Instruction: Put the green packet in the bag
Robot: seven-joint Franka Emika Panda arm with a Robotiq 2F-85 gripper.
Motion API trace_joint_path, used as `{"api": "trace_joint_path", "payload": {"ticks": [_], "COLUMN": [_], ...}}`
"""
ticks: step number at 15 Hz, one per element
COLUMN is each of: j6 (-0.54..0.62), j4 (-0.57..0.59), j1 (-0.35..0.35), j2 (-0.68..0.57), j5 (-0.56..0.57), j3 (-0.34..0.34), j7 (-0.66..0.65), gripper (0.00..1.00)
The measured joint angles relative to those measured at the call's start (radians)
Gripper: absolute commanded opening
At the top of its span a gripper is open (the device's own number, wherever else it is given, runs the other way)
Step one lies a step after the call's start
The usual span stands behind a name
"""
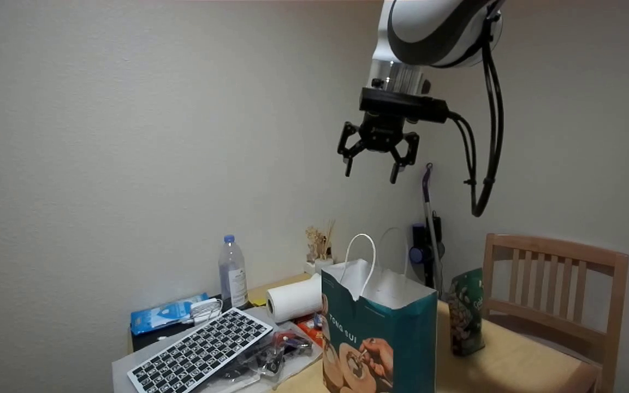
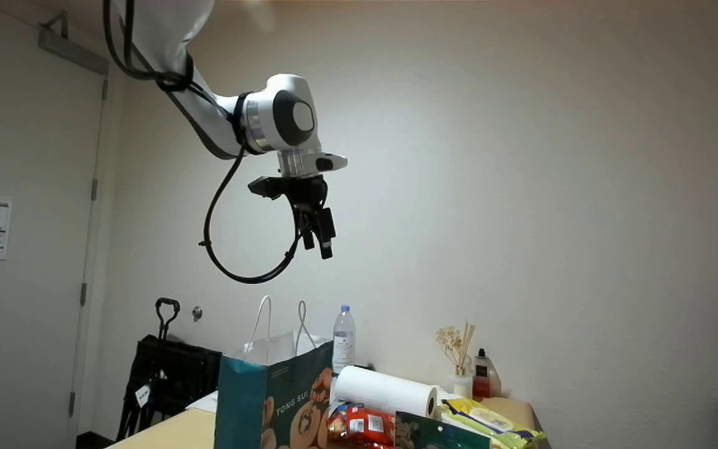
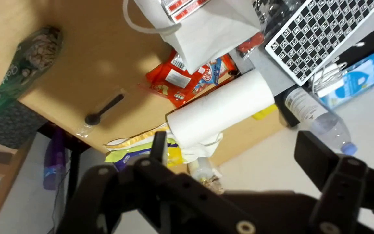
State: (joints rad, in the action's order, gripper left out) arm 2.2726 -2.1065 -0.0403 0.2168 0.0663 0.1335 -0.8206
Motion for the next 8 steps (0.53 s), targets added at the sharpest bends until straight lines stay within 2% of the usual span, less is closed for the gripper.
{"api": "trace_joint_path", "payload": {"ticks": [4,8], "j6": [0.01,0.014], "j4": [-0.077,-0.102], "j1": [-0.004,-0.004], "j2": [0.044,0.065], "j5": [0.039,0.039], "j3": [0.007,0.011], "j7": [-0.227,-0.26], "gripper": [1.0,1.0]}}
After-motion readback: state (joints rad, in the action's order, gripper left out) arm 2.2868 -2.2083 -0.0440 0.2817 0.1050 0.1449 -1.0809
